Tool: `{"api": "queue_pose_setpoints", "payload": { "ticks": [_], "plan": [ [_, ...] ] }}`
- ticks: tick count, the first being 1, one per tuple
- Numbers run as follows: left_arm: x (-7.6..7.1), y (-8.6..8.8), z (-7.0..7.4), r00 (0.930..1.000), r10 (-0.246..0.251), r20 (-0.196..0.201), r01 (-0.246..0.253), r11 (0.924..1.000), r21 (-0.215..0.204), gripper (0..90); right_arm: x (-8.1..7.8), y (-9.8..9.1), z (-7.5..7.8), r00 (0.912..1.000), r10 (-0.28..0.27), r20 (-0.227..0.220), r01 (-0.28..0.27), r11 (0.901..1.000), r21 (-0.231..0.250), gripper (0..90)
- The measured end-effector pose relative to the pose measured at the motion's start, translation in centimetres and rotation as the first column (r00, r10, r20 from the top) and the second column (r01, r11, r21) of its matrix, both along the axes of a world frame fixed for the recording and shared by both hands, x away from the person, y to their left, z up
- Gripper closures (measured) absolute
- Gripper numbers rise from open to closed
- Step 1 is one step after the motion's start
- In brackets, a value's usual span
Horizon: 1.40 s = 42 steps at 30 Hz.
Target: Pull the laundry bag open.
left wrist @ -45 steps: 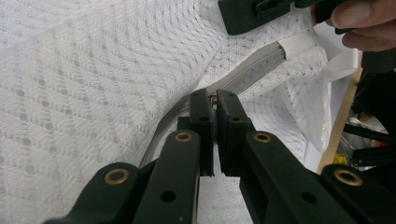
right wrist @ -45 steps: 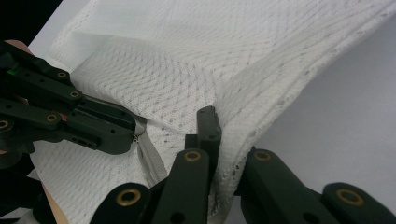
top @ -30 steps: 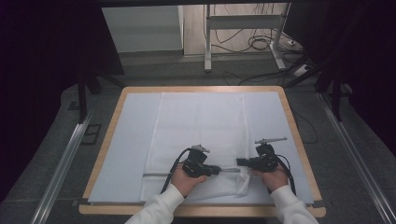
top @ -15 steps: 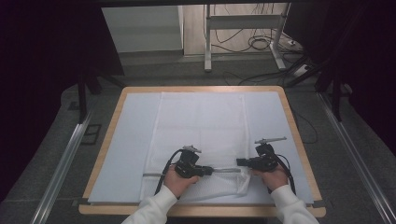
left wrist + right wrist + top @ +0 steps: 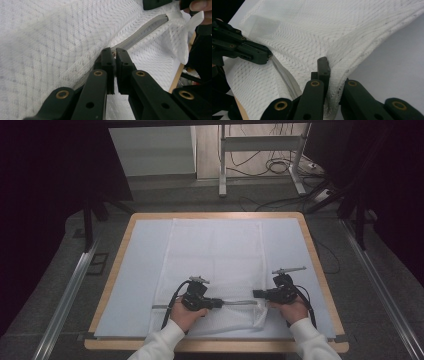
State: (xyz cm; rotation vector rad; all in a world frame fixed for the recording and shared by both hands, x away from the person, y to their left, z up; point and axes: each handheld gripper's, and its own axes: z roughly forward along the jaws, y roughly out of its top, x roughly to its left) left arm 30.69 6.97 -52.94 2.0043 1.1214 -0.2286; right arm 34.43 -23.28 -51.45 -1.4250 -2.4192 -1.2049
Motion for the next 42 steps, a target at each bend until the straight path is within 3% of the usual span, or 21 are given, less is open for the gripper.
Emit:
{"api": "queue_pose_setpoints", "payload": {
  "ticks": [42],
  "plan": [
    [-1.2,4.4,0.6,0.9983,0.057,0.010,-0.057,0.9979,-0.032,86.6,0.0,-0.2,0.1,1.0000,-0.006,0.006,0.006,1.0000,0.008,88.7]
  ]
}}
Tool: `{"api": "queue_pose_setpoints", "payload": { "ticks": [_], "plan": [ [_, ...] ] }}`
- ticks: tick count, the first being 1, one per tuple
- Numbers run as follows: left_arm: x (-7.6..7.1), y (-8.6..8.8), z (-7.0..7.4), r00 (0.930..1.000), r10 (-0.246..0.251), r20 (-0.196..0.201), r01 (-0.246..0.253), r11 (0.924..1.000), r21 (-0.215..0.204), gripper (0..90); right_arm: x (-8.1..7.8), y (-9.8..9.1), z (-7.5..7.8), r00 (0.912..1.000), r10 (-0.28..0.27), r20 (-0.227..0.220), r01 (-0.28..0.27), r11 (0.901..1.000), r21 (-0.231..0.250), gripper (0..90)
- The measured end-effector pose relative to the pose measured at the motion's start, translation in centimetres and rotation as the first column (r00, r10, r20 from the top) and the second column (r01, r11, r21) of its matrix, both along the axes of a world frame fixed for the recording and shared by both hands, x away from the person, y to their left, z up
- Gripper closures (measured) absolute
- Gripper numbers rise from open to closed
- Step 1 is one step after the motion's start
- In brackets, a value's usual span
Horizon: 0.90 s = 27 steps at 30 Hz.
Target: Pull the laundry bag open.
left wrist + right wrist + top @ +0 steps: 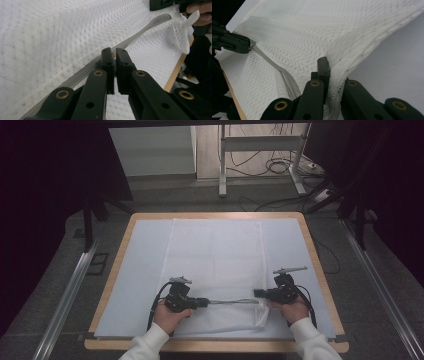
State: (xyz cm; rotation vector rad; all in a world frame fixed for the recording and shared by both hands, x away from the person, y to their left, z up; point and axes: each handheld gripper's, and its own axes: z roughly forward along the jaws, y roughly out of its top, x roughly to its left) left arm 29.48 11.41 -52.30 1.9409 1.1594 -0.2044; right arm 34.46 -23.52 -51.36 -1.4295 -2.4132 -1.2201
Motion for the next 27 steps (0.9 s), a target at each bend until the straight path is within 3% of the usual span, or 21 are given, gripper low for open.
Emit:
{"api": "queue_pose_setpoints", "payload": {
  "ticks": [10,15,27],
  "plan": [
    [-0.1,0.7,0.0,1.0000,0.002,-0.009,-0.002,1.0000,-0.003,86.5,0.0,0.0,-0.1,1.0000,0.000,0.001,0.000,1.0000,-0.005,88.7],
    [-0.2,1.1,0.0,0.9998,0.019,0.007,-0.019,0.9993,0.032,86.6,0.0,0.0,-0.1,1.0000,-0.002,0.004,0.002,0.9999,-0.015,88.7],
    [-0.3,2.5,-0.1,0.9992,0.039,-0.001,-0.039,0.9989,0.026,86.6,0.1,-0.3,-0.2,0.9998,-0.019,0.002,0.019,0.9997,-0.015,88.7]
  ]
}}
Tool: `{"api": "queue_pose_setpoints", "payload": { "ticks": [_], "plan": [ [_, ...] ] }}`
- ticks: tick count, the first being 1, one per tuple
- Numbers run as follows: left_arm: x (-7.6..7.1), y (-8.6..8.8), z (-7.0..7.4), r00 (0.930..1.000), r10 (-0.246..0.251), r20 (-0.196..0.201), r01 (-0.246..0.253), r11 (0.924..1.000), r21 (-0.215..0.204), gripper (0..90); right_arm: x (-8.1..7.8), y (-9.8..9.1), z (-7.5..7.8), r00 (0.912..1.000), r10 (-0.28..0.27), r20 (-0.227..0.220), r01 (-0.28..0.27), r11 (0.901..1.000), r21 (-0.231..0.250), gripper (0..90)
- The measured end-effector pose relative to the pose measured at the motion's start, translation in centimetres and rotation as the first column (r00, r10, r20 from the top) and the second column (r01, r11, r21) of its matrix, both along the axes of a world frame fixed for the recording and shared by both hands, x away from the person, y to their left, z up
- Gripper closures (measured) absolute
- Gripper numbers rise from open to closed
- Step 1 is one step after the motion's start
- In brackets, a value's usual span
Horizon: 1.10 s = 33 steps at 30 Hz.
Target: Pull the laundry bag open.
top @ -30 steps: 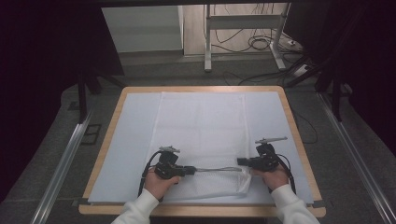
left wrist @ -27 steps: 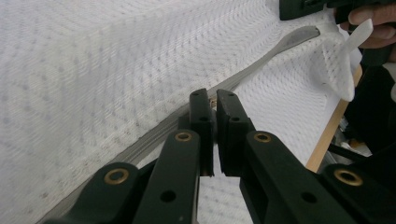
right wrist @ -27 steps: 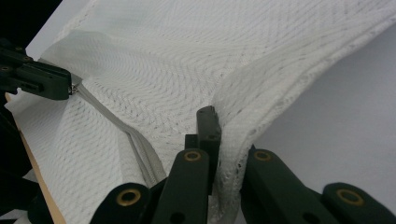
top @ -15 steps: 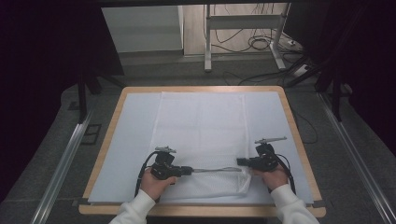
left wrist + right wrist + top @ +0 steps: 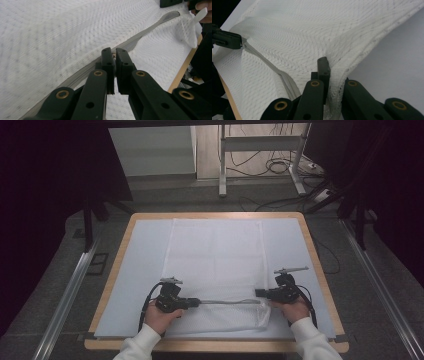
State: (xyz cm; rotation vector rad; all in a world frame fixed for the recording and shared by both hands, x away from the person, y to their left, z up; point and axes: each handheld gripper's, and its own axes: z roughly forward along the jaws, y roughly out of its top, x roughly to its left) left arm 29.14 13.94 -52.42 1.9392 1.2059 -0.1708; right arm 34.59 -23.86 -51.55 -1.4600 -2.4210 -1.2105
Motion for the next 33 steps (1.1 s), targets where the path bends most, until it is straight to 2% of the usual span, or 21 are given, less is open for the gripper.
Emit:
{"api": "queue_pose_setpoints", "payload": {
  "ticks": [11,33],
  "plan": [
    [-0.2,0.4,0.0,1.0000,0.006,0.000,-0.006,0.9999,0.009,86.6,0.0,-0.1,0.0,1.0000,-0.001,0.000,0.001,1.0000,0.003,88.7],
    [-0.9,3.7,-0.2,0.9982,0.059,-0.011,-0.059,0.9982,0.005,86.6,0.0,-0.2,0.1,0.9999,-0.010,0.003,0.010,0.9999,0.011,88.7]
  ]
}}
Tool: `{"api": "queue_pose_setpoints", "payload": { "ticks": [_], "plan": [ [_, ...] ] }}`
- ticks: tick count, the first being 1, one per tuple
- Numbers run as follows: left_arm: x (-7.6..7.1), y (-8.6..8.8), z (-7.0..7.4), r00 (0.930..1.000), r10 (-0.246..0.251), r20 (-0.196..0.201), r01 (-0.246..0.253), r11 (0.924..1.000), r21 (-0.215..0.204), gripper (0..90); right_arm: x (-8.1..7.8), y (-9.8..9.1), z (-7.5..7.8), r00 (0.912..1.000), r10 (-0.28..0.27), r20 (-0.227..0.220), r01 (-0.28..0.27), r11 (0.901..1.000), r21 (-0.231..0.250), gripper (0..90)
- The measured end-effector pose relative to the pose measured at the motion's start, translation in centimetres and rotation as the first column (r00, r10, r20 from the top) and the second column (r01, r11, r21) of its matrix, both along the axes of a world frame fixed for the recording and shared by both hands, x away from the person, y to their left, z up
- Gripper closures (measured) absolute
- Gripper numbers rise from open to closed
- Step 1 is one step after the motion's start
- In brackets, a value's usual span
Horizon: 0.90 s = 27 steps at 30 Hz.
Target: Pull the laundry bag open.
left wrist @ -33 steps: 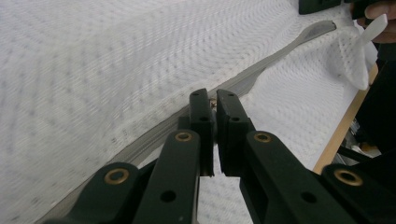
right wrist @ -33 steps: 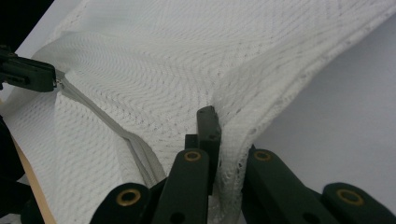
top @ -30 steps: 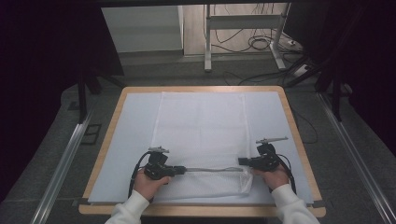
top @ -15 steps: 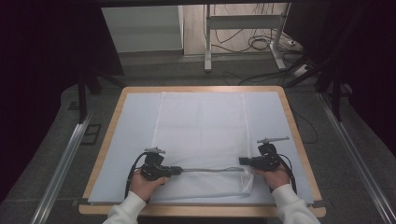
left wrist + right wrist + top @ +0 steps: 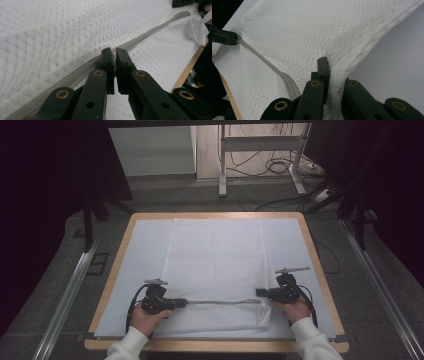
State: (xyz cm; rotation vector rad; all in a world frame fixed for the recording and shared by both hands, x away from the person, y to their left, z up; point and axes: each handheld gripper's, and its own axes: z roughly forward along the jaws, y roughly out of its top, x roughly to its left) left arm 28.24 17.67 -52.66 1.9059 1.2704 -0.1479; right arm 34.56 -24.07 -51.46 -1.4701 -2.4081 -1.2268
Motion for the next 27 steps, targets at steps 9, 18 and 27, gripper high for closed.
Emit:
{"api": "queue_pose_setpoints", "payload": {
  "ticks": [9,18,27],
  "plan": [
    [-0.3,1.0,-0.2,0.9999,0.015,-0.001,-0.015,0.9999,0.007,86.6,0.1,-0.1,0.0,1.0000,-0.001,0.001,0.001,1.0000,-0.008,88.7],
    [-0.6,1.9,-0.1,0.9995,0.032,0.008,-0.032,0.9992,0.023,86.6,0.0,-0.3,0.0,1.0000,-0.004,0.004,0.004,1.0000,-0.008,88.7],
    [-0.9,3.4,-0.1,0.9980,0.063,0.007,-0.063,0.9978,0.018,86.5,0.0,-0.3,0.0,1.0000,-0.005,0.006,0.005,1.0000,-0.007,88.7]
  ]
}}
